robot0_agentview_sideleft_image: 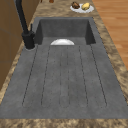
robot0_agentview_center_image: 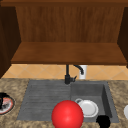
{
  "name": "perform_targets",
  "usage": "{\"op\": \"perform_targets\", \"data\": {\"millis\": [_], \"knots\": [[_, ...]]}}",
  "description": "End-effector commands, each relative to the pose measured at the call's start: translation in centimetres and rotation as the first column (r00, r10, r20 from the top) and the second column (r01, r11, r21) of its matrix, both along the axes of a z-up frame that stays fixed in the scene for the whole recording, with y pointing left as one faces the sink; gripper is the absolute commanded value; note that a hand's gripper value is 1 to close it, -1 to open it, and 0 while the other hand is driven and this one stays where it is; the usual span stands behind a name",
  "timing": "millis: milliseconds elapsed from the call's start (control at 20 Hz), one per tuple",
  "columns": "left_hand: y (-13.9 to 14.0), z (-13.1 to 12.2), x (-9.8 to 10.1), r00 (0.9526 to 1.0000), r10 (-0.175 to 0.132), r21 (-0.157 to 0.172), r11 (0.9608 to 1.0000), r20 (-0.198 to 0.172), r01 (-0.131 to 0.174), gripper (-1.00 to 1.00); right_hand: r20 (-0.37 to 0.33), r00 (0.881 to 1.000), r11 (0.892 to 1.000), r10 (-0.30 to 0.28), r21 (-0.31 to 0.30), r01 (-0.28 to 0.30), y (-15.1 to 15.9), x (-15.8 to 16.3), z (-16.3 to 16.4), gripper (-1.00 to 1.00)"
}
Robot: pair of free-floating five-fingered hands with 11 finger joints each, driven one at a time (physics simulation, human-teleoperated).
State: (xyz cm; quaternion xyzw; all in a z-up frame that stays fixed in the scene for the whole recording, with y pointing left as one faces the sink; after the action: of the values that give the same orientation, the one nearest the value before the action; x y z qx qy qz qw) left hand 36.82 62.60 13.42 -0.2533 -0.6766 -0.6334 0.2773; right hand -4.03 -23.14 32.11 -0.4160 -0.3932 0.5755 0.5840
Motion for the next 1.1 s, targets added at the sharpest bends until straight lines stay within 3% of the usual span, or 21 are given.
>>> {"op": "perform_targets", "data": {"millis": [0,300,450,650,800,850,900,950,1050], "knots": [[-0.7,-0.6,0.8,0.9972,0.075,0.000,0.9972,0.001,-0.075,-1.00,0.000,1.000,1.000,0.000,0.000,0.000,0.0,0.0,0.0,0.00],[-0.9,-2.9,1.5,0.9923,0.123,-0.006,0.9923,0.004,-0.123,-1.00,0.000,1.000,1.000,0.000,0.000,0.000,0.0,0.0,0.0,0.00],[-0.8,-3.3,1.4,0.9947,0.100,-0.019,0.9949,0.024,-0.099,-1.00,0.000,1.000,1.000,0.000,0.000,0.000,0.0,0.0,0.0,0.00],[-0.8,-3.1,2.0,0.9948,0.096,-0.028,0.9950,0.032,-0.096,-1.00,0.000,1.000,1.000,0.000,0.000,0.000,0.0,0.0,0.0,0.00],[0.5,-2.9,1.5,0.9960,0.061,-0.066,0.9962,0.066,-0.057,-1.00,0.000,1.000,1.000,0.000,0.000,0.000,0.0,0.0,0.0,0.00],[1.0,-2.9,1.3,0.9953,0.053,-0.088,0.9951,0.081,-0.046,1.00,0.000,1.000,1.000,0.000,0.000,0.000,0.0,0.0,0.0,0.00],[1.3,-2.4,1.2,0.9935,0.031,-0.097,0.9951,0.109,-0.020,1.00,0.000,1.000,1.000,0.000,0.000,0.000,0.0,0.0,0.0,0.00],[1.6,-2.1,1.1,0.9848,0.032,-0.112,0.9936,0.171,-0.013,1.00,0.000,1.000,1.000,0.000,0.000,0.000,0.0,0.0,0.0,0.00],[1.9,-1.5,0.4,0.9600,0.036,-0.144,0.9896,0.278,0.005,1.00,0.000,1.000,1.000,0.000,0.000,0.000,0.0,0.0,0.0,0.00]]}}
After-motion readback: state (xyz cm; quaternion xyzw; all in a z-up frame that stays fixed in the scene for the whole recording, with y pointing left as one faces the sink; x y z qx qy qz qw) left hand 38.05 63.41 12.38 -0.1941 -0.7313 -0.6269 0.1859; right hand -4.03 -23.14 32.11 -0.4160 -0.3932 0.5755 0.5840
